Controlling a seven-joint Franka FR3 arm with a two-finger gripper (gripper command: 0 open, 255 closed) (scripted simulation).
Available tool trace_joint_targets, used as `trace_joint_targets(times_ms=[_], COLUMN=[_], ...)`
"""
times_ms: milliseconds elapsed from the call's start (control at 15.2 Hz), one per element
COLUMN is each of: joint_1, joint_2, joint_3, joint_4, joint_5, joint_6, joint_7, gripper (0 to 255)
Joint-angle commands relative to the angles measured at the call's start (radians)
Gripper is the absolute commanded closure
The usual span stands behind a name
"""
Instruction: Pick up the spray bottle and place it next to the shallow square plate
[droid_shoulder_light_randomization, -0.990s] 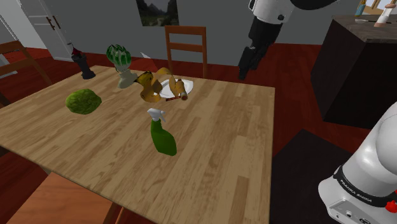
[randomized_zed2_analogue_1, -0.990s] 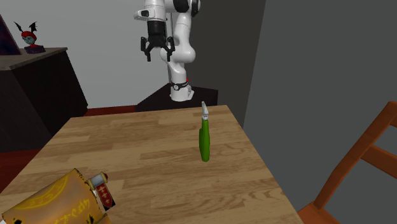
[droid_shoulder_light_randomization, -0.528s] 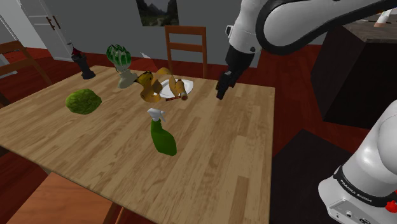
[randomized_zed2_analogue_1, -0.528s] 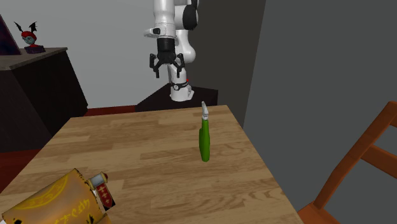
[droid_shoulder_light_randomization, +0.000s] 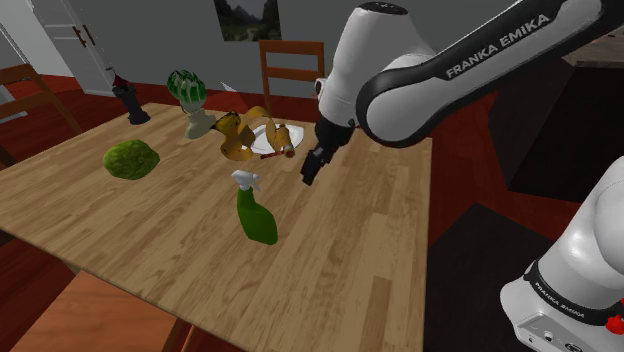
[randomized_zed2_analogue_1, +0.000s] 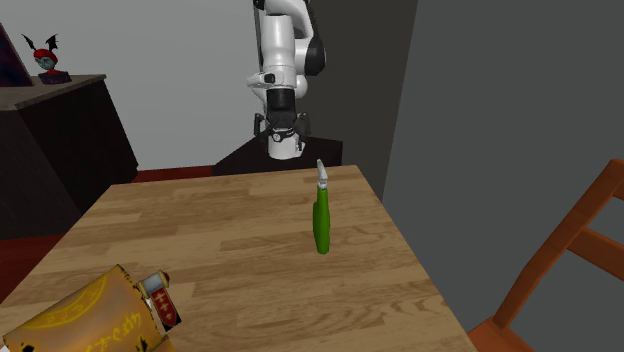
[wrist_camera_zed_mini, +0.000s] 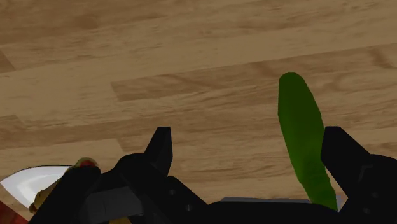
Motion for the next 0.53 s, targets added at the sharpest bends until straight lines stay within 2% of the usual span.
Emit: trace_joint_targets(times_ms=[0,198,462], joint_1=[-0.004,-0.021,-0.014], joint_2=[0.069,0.184,0.347], joint_3=[0.031,0.079,0.096], joint_4=[0.01,0.053,0.136], joint_5=[-0.033,-0.136,-0.378], joint_6=[0.077,0.169,0.261], joint_7=[0.028,0.109,0.294], gripper=[0,0,0])
